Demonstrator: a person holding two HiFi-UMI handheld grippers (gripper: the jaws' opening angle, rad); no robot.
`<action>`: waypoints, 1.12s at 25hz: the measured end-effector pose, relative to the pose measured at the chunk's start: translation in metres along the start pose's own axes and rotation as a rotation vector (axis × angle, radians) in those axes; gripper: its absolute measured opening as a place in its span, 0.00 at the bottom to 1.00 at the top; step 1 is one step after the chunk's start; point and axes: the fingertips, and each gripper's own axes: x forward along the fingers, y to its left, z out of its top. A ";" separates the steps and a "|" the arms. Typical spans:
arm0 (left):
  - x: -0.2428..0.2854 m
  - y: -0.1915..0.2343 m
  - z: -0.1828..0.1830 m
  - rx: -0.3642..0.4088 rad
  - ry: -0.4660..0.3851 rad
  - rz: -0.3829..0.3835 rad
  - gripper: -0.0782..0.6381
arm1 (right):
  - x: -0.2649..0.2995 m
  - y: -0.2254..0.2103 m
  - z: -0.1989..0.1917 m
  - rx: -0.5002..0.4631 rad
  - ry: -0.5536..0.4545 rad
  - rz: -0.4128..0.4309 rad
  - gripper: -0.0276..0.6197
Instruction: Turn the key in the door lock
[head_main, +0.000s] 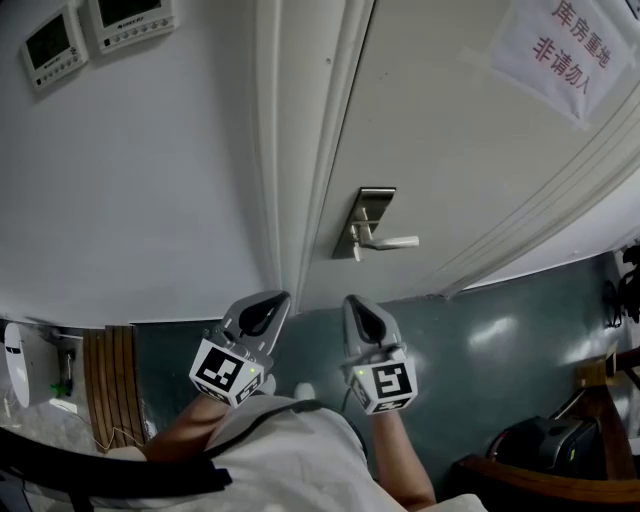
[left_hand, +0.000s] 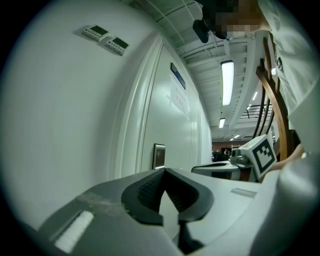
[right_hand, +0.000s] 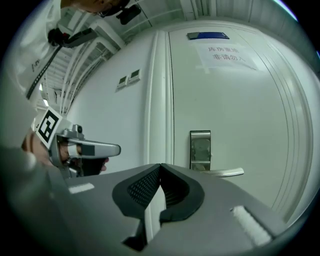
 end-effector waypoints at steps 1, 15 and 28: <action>0.001 0.000 0.002 0.002 -0.004 -0.005 0.11 | -0.002 0.004 0.005 0.017 -0.016 0.005 0.06; 0.002 0.010 0.007 0.008 -0.013 -0.025 0.11 | -0.011 0.009 0.017 0.108 -0.050 -0.020 0.05; -0.004 0.010 0.007 0.007 -0.006 -0.031 0.11 | -0.014 0.012 0.017 0.099 -0.046 -0.043 0.05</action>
